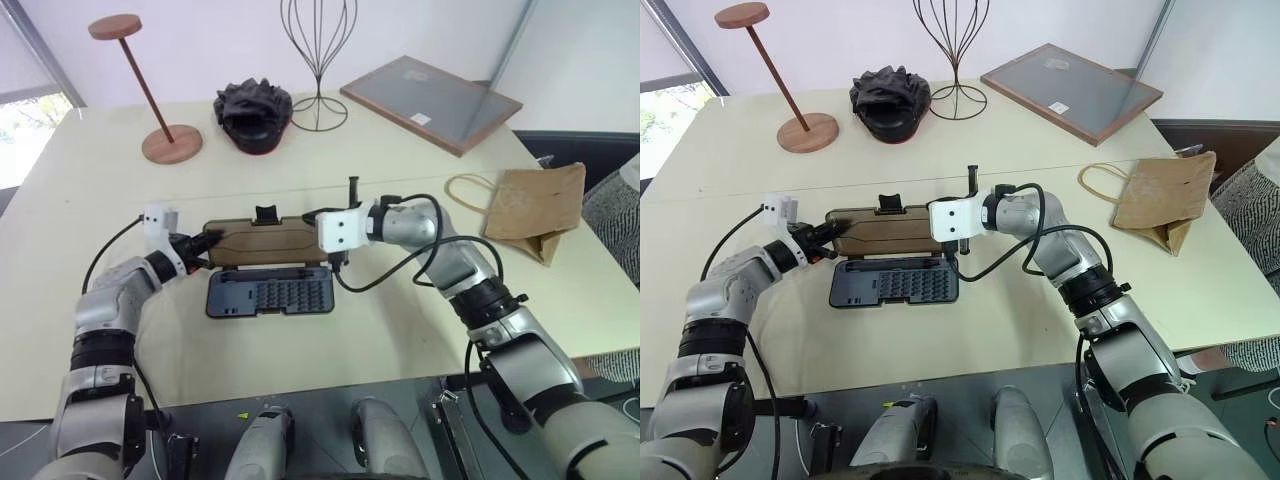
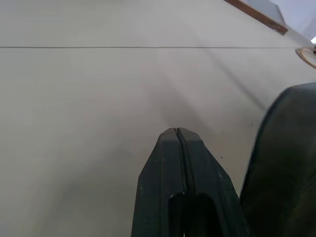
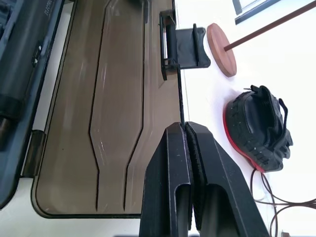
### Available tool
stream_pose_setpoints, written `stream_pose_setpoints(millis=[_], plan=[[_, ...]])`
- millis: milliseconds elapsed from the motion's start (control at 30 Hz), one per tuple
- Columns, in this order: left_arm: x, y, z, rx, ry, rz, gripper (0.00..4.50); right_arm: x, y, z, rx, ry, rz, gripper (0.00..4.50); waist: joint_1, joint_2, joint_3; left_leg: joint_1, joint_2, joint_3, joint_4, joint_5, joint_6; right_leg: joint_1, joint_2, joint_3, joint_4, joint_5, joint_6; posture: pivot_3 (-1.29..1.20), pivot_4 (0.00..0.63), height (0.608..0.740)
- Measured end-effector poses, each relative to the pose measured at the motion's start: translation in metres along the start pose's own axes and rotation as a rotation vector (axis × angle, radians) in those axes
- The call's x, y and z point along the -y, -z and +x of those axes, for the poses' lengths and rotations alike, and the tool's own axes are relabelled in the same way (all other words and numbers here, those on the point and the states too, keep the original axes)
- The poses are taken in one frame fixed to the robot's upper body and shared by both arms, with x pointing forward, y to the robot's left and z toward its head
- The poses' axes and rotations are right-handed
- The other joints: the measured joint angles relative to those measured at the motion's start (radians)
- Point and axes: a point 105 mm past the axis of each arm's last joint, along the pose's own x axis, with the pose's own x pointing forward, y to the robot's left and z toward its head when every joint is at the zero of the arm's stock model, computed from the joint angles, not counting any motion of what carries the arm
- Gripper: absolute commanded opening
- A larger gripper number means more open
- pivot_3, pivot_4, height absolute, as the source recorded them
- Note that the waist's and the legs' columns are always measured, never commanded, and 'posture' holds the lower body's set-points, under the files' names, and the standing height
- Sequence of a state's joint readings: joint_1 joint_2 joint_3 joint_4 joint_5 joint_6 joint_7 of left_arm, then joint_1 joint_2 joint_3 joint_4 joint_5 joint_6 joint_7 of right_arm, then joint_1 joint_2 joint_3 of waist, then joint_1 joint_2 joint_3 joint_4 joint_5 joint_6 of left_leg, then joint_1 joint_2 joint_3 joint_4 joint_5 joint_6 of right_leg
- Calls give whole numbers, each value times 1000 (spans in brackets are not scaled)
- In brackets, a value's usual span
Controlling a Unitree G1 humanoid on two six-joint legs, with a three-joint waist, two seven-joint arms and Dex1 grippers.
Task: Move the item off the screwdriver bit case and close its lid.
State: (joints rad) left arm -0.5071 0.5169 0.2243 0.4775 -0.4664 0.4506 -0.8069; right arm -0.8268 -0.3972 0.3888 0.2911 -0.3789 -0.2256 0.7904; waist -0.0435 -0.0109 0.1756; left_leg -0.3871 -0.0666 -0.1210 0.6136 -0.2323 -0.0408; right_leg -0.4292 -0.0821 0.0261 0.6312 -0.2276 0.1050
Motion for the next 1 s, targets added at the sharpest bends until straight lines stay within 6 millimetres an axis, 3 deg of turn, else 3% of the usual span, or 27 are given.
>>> stream_pose_setpoints(millis=[233,400,533,633,733,867,1000], plan=[[3,1,1,-5,25,1,0,-2,5,2,-16,0,28,4473,0,0,0,0,0,0,0,0,0,0,0,0,0,0,0,0,150,740],[8,-3,2,0,49,18,0,-1,8,5,-30,8,124,4473,0,0,0,0,0,0,0,0,0,0,0,0,0,0,0,0,150,740],[16,-6,-1,-16,87,42,0,15,5,-3,-18,38,265,4473,0,0,0,0,0,0,0,0,0,0,0,0,0,0,0,0,150,740],[21,-6,-8,-47,117,62,0,30,8,-20,-32,63,287,4473,2,0,0,-1,0,-1,0,0,0,0,0,0,0,0,0,0,150,740],[23,-5,-19,-85,137,73,0,37,25,-42,-99,74,300,4473,3,0,0,-1,0,-1,0,0,0,0,0,0,0,0,0,0,150,740],[29,-9,-28,-113,171,100,0,43,44,-68,-173,86,337,4473,2,0,0,-1,0,-1,0,0,0,0,-1,0,-1,0,0,0,150,740],[36,-14,-29,-114,196,103,0,40,47,-89,-188,66,401,4473,2,0,0,-1,1,-1,0,0,0,0,-1,0,-1,0,0,0,150,740]])
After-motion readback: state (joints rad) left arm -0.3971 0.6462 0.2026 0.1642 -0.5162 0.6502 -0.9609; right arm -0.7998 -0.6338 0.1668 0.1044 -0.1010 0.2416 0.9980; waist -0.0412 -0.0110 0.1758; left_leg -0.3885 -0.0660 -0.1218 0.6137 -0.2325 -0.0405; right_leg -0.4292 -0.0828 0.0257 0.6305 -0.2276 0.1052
